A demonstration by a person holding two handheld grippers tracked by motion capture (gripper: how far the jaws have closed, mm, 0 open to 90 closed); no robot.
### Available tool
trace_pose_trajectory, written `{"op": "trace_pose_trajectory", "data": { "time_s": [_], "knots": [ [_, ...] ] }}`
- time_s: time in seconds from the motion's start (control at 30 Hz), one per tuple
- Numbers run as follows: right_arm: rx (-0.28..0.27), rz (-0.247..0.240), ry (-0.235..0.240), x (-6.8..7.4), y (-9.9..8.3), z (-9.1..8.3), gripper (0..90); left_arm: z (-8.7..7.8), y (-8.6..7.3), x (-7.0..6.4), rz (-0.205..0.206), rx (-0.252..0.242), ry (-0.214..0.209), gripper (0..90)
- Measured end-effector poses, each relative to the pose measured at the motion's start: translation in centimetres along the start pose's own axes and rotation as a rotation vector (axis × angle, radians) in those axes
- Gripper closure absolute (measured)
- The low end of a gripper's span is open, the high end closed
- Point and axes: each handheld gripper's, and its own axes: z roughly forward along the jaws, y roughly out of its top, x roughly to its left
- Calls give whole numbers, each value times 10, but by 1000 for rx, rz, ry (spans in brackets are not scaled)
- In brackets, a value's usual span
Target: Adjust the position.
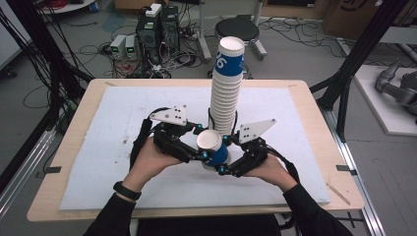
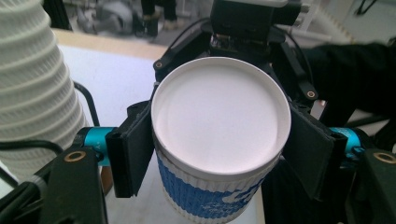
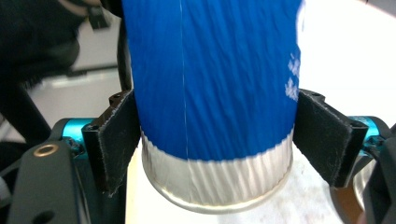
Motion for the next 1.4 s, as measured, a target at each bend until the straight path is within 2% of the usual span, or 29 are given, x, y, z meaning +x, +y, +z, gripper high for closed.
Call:
{"op": "trace_pose_trajectory", "data": {
  "time_s": [0.07,0.1,0.13,0.17,0.23,0.27,0.3,0.37,0.47,0.53,0.57,0.73,0.77,0.9,1.2,1.33,1.37,1.4],
  "knots": [
    [-72,24,2,-2,0,-8,157,-6,-2,2,-10,-69,-6,296],
    [-72,24,2,-2,0,-8,157,-6,-2,2,-10,-69,-6,296],
    [-87,31,6,-2,0,-9,155,-8,-2,3,-14,-92,-12,296],
    [-135,34,7,-1,0,-13,155,-10,-3,4,-20,-134,-17,296],
    [-162,35,2,-1,1,-14,155,-11,-4,4,-25,-164,-18,297],
    [-162,35,2,-1,1,-14,155,-11,-4,4,-25,-164,-18,297],
    [-199,49,1,0,1,-16,154,-12,-5,5,-28,-191,-19,297],
    [-217,59,-1,0,1,-17,148,-11,-5,4,-28,-209,-14,297],
    [-231,75,-4,-1,1,-17,141,-11,-5,4,-25,-213,-8,298],
    [-230,77,2,-1,1,-16,141,-11,-5,4,-28,-228,-15,298],
    [-224,74,-12,-1,0,-15,141,-11,-5,3,-31,-242,-16,298],
    [-218,73,-12,0,-1,-12,141,-12,-6,4,-34,-257,-27,298],
    [-224,68,-9,0,0,-11,141,-11,-7,5,-44,-276,-34,298],
    [-229,70,-5,1,0,-9,147,-10,-9,5,-56,-293,-41,299],
    [-201,58,4,-1,-1,-11,205,-9,-8,4,-49,-262,-38,295],
    [-163,48,9,-2,-1,-10,214,-11,-6,4,-39,-206,-33,265],
    [-151,49,10,-2,-1,-10,215,-11,-4,4,-46,-167,-23,234],
    [-114,47,20,-4,0,-10,222,-11,-3,3,-42,-133,-19,210]
  ]
}}
